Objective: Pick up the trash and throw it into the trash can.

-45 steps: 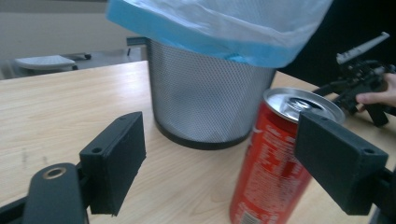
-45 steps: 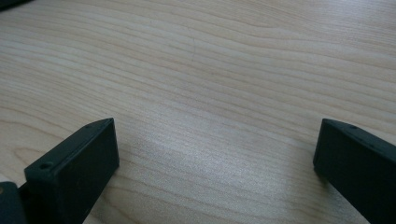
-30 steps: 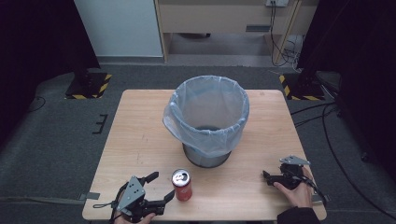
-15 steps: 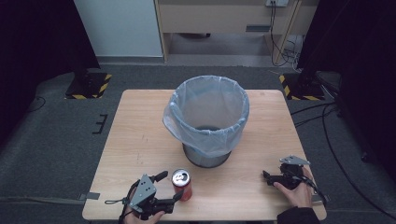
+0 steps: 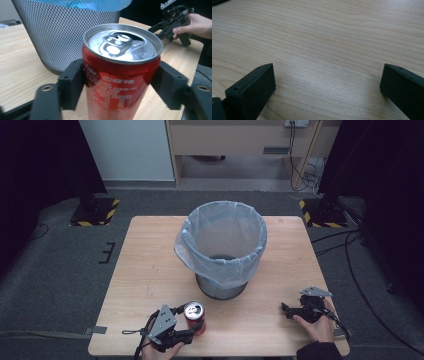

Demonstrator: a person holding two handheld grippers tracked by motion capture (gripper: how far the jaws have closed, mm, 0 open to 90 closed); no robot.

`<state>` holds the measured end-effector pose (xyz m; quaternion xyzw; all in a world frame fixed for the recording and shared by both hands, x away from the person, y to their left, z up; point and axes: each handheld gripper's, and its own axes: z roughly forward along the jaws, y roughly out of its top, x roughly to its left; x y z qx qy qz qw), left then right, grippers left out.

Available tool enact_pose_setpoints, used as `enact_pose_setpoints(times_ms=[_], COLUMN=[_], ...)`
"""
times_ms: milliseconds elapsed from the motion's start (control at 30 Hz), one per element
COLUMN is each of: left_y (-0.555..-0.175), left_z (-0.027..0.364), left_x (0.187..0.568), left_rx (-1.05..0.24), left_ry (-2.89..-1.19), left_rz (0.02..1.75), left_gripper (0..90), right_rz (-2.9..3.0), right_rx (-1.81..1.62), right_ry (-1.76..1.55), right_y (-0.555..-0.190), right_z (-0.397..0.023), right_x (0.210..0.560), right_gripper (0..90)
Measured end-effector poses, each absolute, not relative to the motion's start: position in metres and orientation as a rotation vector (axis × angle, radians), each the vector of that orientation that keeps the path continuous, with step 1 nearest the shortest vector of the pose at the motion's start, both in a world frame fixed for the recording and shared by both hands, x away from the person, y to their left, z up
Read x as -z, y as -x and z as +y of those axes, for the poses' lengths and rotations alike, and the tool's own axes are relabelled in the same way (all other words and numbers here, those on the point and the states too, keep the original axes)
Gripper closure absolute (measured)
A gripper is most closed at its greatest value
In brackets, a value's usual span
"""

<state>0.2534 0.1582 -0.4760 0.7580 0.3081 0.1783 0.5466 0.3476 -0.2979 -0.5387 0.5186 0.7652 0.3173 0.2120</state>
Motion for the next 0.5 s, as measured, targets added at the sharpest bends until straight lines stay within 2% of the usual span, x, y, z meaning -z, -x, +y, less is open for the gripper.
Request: enact_pose_setpoints(times_ms=[500], left_y=[-0.251], left_z=[0.166], left_x=[0.466], left_rx=[-0.453], left_ry=[-1.750], left_rz=[0.722], left_gripper=[33.2], right_rz=[2.125], right_rx=[-0.881], right_ry=[-1.440], right_y=[-0.348], right_z=[-0.298], right_x=[0.539], right_gripper=[0.4])
